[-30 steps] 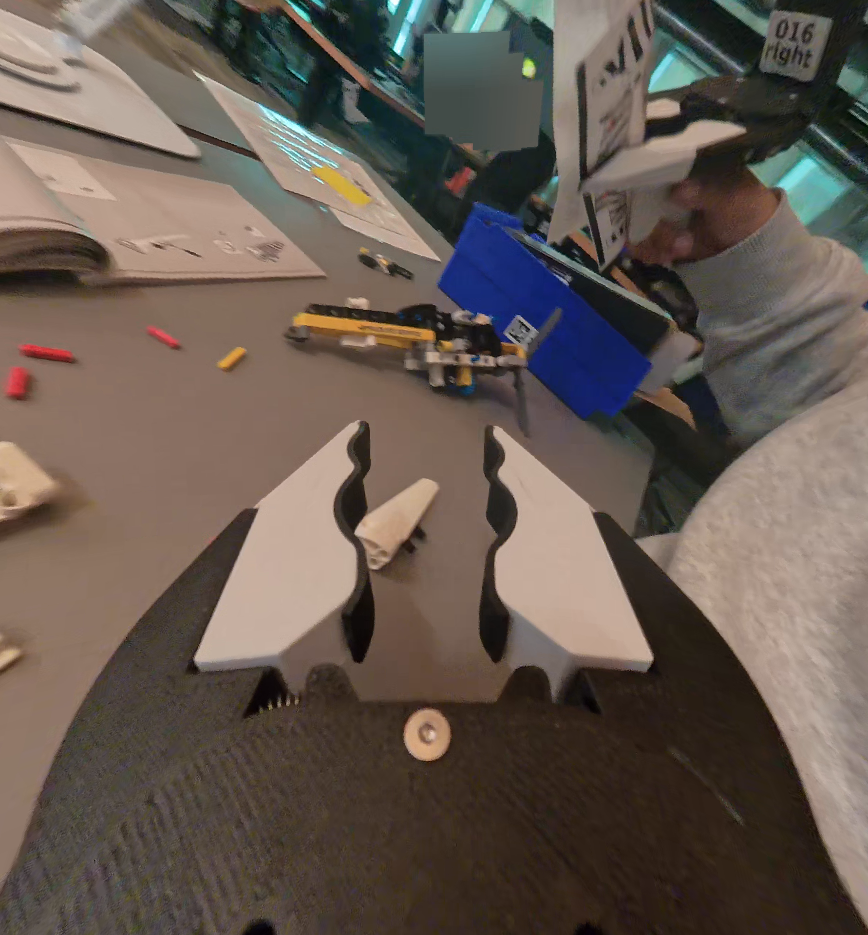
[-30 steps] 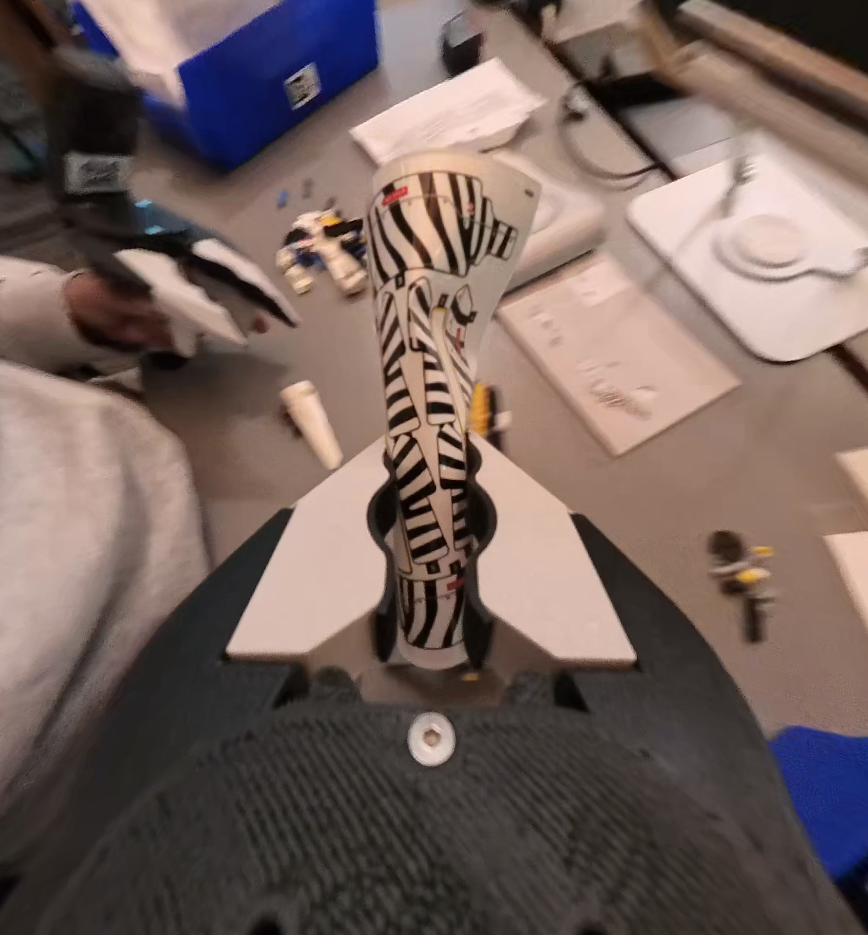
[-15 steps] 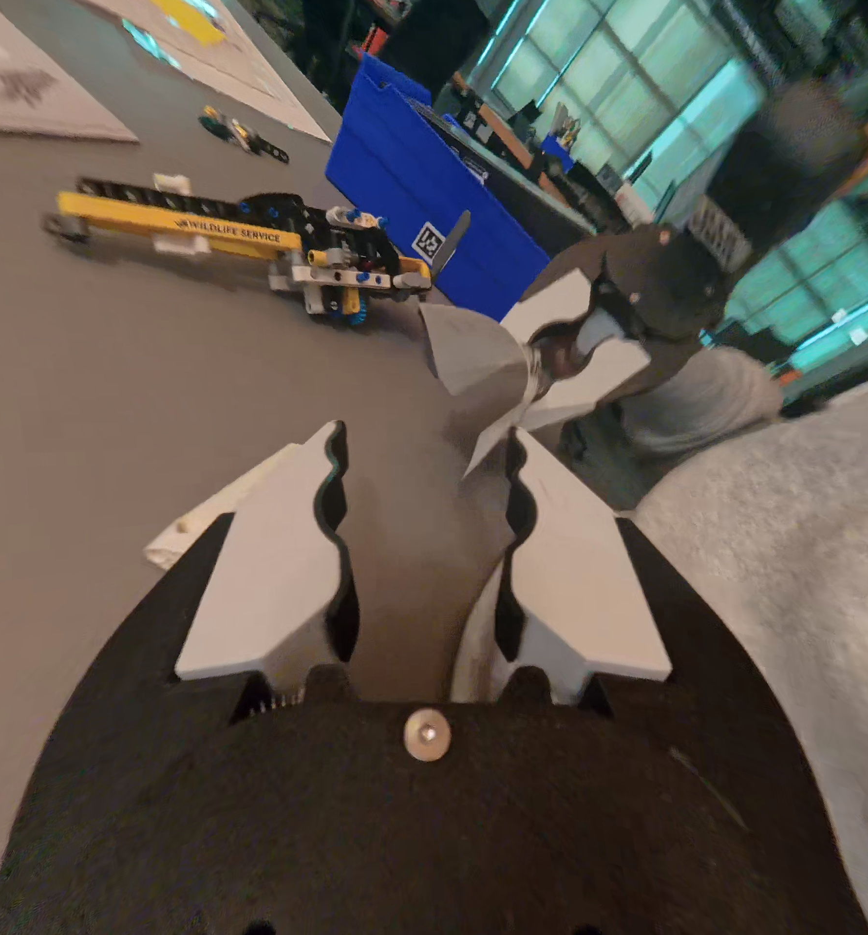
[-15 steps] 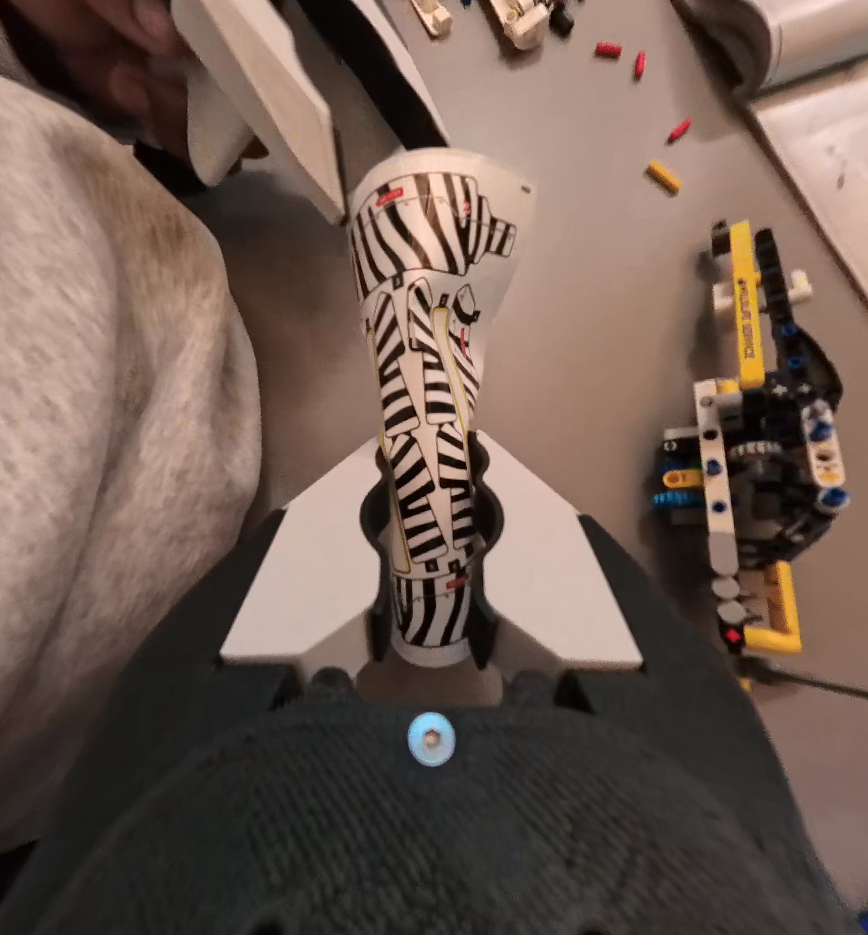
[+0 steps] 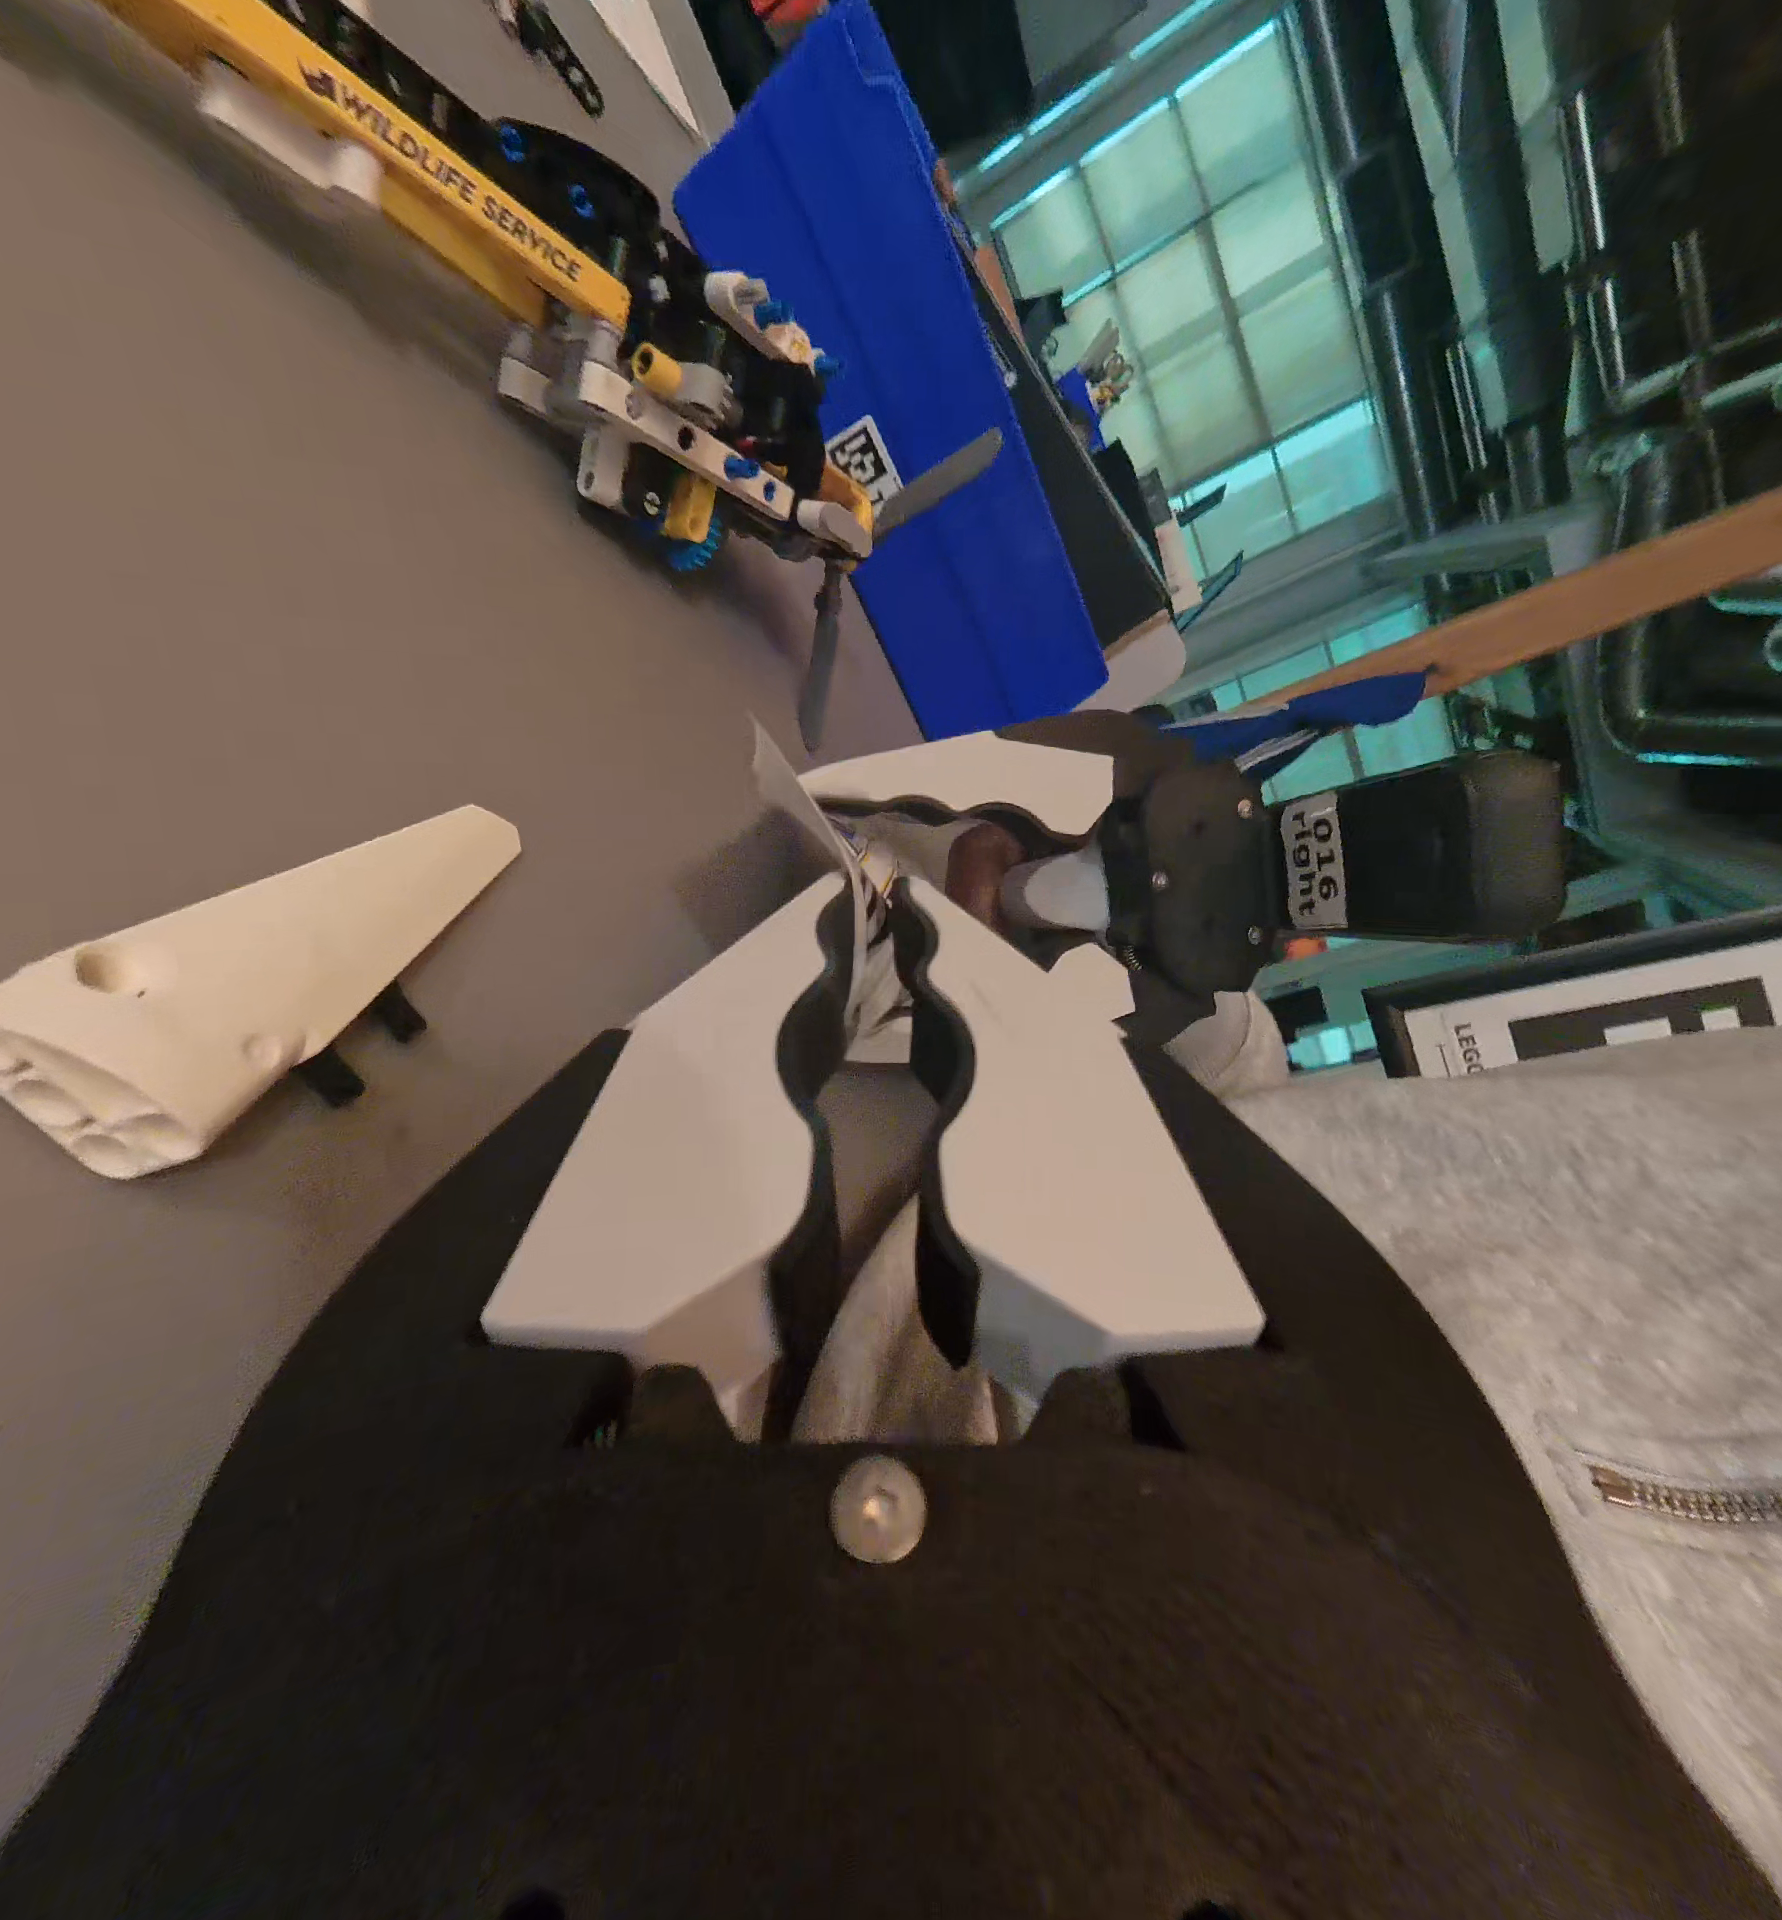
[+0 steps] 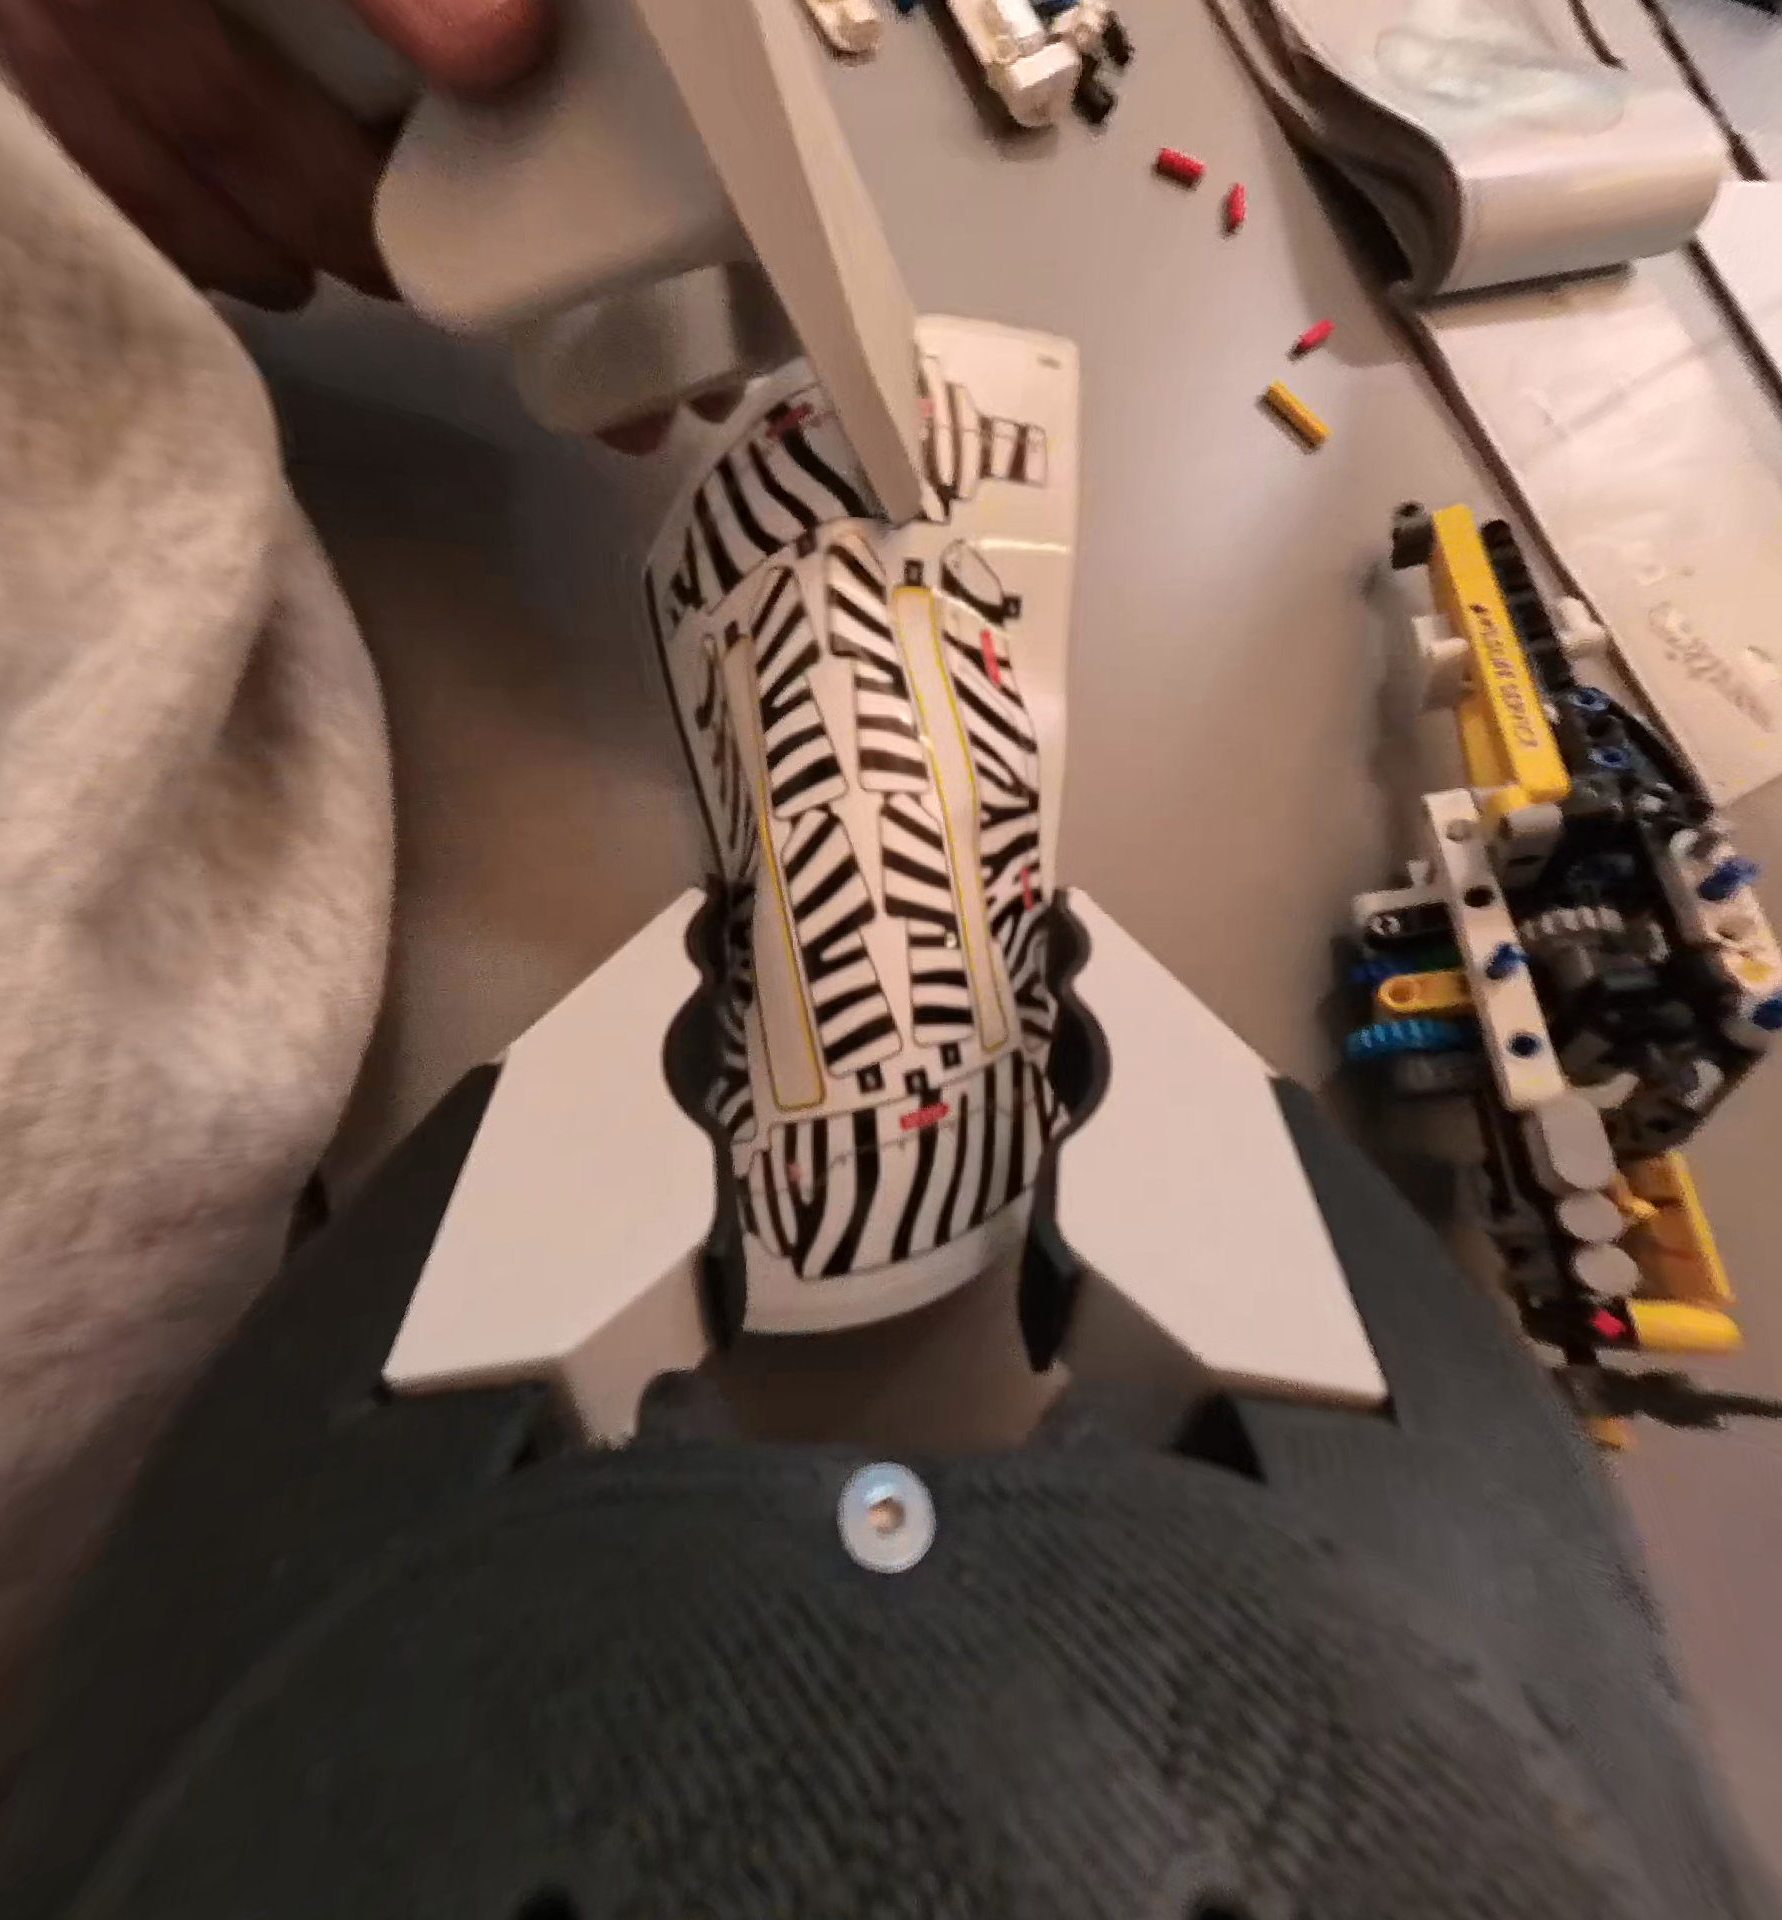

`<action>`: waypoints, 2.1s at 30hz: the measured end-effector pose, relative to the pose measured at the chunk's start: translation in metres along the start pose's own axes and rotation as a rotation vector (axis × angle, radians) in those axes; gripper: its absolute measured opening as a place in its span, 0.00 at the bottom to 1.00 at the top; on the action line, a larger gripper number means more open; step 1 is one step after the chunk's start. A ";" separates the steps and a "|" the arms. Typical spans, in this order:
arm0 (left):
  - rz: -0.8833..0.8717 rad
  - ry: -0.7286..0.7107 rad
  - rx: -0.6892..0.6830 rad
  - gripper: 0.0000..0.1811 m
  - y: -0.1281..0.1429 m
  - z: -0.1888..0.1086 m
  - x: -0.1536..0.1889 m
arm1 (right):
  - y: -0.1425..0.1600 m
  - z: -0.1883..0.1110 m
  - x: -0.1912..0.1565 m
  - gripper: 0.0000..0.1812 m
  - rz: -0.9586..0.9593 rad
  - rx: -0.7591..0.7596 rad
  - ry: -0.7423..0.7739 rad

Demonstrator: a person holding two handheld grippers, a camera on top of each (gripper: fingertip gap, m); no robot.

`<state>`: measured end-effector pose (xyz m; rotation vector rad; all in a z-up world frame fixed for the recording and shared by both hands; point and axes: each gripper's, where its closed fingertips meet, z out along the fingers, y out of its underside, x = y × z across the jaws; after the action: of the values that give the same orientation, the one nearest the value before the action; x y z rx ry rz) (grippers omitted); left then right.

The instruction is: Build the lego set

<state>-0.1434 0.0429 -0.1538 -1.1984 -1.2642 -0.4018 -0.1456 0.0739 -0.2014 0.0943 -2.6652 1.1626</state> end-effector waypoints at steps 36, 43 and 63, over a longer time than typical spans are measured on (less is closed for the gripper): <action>0.071 0.128 0.140 0.00 -0.011 -0.010 0.026 | -0.006 -0.044 0.055 0.37 0.805 0.450 0.122; 0.099 0.142 0.174 0.00 -0.014 -0.018 0.031 | -0.014 -0.044 0.041 0.26 0.896 0.521 -0.088; 0.053 0.116 0.232 0.00 -0.022 -0.026 0.021 | -0.021 -0.055 0.044 0.04 0.917 0.630 -0.132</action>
<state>-0.1415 0.0197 -0.1214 -0.9961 -1.1430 -0.2731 -0.1754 0.1006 -0.1396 -1.0688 -2.3299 2.2709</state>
